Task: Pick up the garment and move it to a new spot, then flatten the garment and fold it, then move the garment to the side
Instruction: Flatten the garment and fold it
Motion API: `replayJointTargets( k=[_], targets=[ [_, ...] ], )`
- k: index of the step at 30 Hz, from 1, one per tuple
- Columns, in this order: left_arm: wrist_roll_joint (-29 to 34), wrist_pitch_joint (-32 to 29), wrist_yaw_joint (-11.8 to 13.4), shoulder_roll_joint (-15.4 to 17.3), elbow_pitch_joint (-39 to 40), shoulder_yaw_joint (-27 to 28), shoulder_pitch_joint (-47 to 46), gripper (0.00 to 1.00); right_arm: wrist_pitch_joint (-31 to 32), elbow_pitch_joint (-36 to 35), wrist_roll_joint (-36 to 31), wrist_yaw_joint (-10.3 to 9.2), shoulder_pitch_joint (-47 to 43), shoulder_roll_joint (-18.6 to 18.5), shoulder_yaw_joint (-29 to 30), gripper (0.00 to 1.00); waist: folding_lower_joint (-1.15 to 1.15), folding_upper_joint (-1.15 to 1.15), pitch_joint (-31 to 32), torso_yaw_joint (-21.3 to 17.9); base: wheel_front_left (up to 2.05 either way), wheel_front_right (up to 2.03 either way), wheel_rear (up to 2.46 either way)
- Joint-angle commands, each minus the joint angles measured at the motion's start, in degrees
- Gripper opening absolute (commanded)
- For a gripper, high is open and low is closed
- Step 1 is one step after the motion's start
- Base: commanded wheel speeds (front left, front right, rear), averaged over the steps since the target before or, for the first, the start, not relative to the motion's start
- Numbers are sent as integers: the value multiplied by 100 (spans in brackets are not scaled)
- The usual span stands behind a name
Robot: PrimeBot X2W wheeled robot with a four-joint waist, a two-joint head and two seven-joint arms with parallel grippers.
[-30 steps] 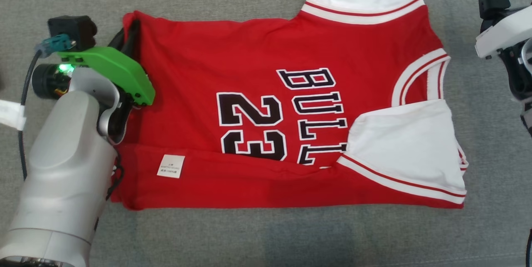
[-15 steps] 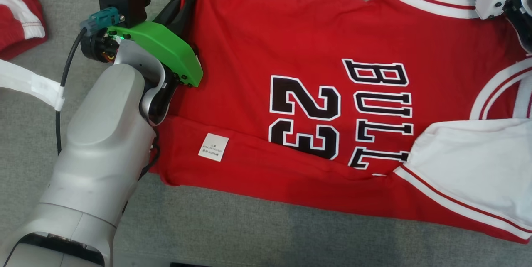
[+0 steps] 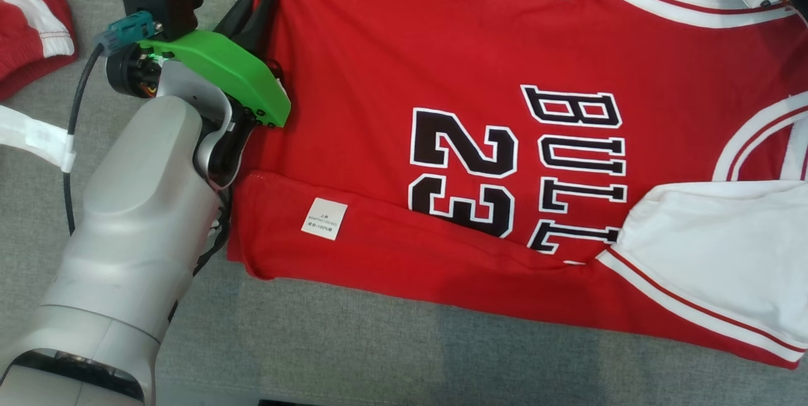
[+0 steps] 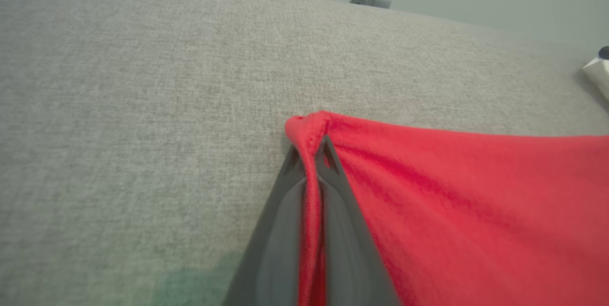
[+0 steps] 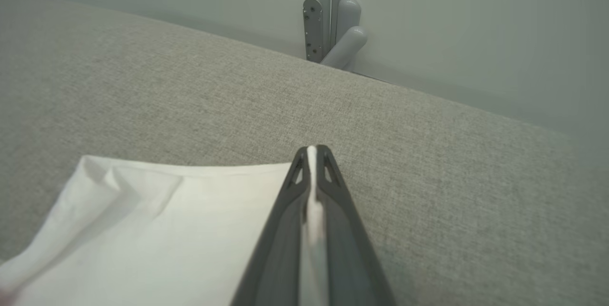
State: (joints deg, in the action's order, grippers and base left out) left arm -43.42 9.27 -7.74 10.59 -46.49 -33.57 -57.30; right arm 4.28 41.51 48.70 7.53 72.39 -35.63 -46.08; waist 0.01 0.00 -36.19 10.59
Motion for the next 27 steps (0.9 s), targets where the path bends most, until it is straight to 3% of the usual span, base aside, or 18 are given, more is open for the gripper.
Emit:
replayJointTargets(
  k=[1,15,22,27],
  targets=[
    [-98,12,48,148,-56,17,61,0,-84,-83,129,-8,93,-44,-24,0,-1,0,121,-110,0,0,0],
    [-627,-149,36,685,576,-1,453,0,-792,-1224,1146,-8,-278,-591,-239,0,-1,0,575,-494,0,0,0],
    [-942,-217,66,1038,1212,114,1214,0,-1183,-2473,1739,-7,-1376,-942,-287,0,-1,0,908,-744,0,0,0],
    [-1119,-327,279,1395,1854,214,1876,0,-1452,-3409,1980,-7,-2425,-1214,-179,0,-1,0,1063,-940,0,0,0]
  ],
)
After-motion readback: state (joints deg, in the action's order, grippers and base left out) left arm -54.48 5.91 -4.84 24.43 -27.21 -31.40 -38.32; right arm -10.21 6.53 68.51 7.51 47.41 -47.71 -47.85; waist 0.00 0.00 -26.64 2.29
